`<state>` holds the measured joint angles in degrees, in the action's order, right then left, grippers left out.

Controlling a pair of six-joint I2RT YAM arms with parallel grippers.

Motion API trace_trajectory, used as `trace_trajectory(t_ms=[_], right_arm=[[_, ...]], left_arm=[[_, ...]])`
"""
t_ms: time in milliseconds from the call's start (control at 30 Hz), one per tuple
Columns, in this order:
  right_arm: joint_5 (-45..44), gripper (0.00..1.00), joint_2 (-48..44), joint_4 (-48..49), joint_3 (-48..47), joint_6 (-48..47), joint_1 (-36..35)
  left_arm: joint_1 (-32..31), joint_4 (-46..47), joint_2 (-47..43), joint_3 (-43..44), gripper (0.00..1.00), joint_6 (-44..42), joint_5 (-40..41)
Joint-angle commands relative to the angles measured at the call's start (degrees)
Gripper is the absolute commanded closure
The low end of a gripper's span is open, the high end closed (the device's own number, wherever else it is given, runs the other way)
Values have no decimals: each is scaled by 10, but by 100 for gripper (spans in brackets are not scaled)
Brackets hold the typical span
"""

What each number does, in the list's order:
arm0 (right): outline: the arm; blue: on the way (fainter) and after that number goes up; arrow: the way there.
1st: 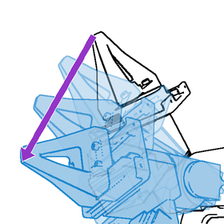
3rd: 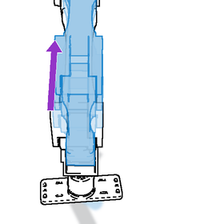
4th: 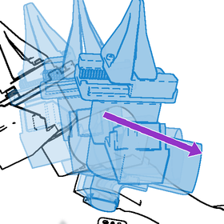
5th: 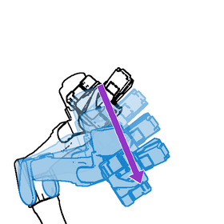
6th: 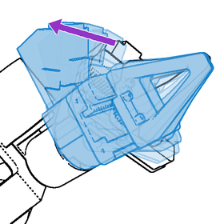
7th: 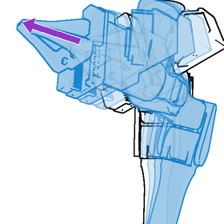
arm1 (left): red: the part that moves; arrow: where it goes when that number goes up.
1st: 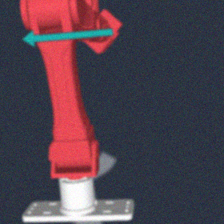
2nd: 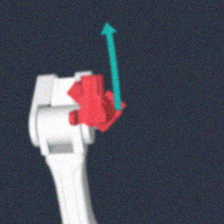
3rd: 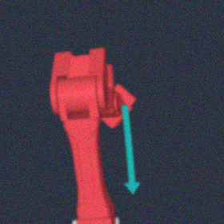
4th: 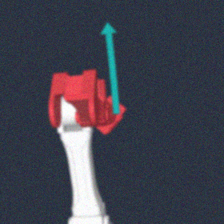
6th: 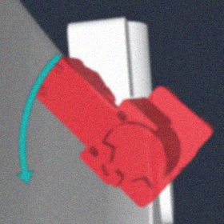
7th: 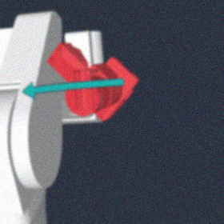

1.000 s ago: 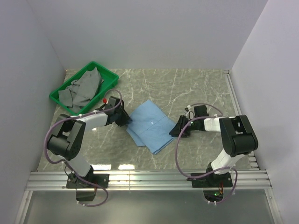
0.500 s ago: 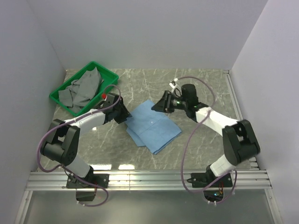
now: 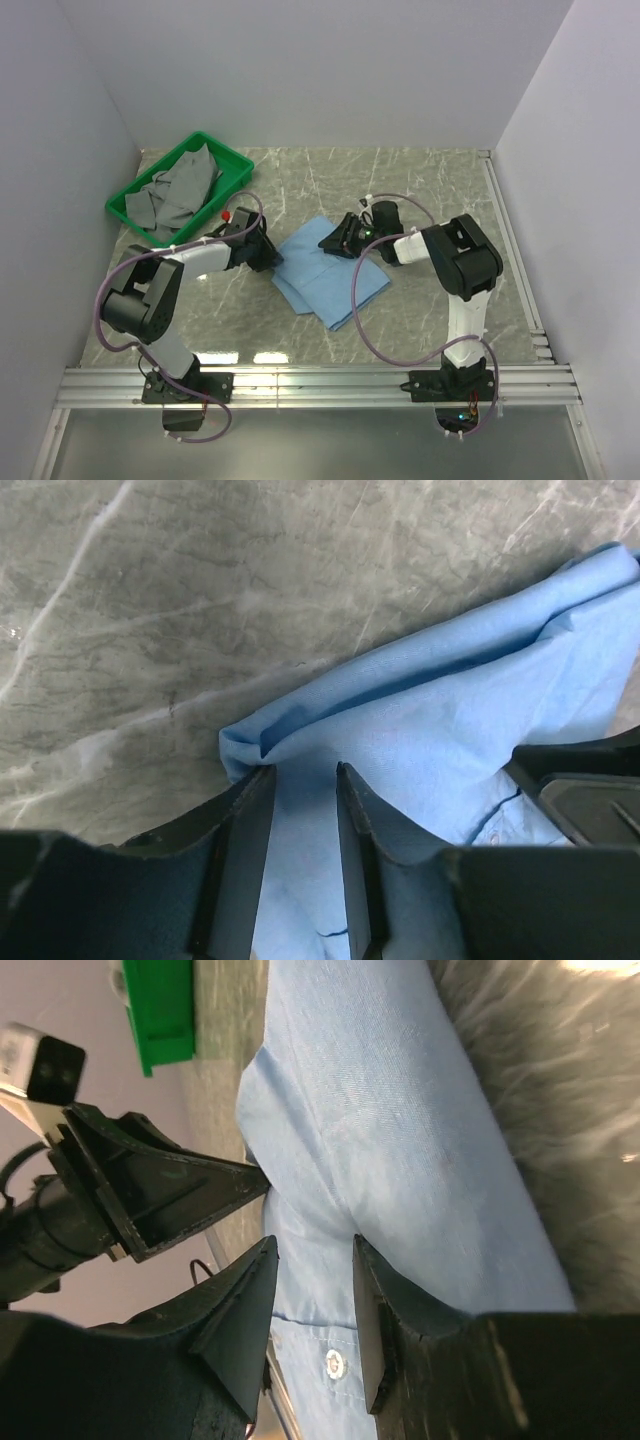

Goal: Fold and stack the long sleeve shirts
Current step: Fold the shirt

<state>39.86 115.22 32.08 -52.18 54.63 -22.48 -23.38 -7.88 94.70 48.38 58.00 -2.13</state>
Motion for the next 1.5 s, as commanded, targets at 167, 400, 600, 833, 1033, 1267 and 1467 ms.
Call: trace_trajectory(t_ms=[167,400,600,833,1033,1267,1467], right_arm=[[-10,56,-36,-15,-20,-32,13],[7,55,-30,-61,-135,-30,-52],[-15,55,50,-58,-188,1,-82],[-35,55,115,-98,-221,-6,-73],[-41,56,119,-84,-209,7,-20],[-50,56,125,-105,-223,4,32],[-62,56,135,-117,-223,20,48]], left_arm=[[0,-13,15,-22,62,-3,-6],[-1,-21,9,-17,62,-9,0],[0,-20,12,-20,62,-3,-1],[0,-19,17,-30,63,5,-2],[4,-14,27,-43,63,12,-9],[12,-10,37,-48,64,15,-16],[12,-15,40,-43,64,14,-16]])
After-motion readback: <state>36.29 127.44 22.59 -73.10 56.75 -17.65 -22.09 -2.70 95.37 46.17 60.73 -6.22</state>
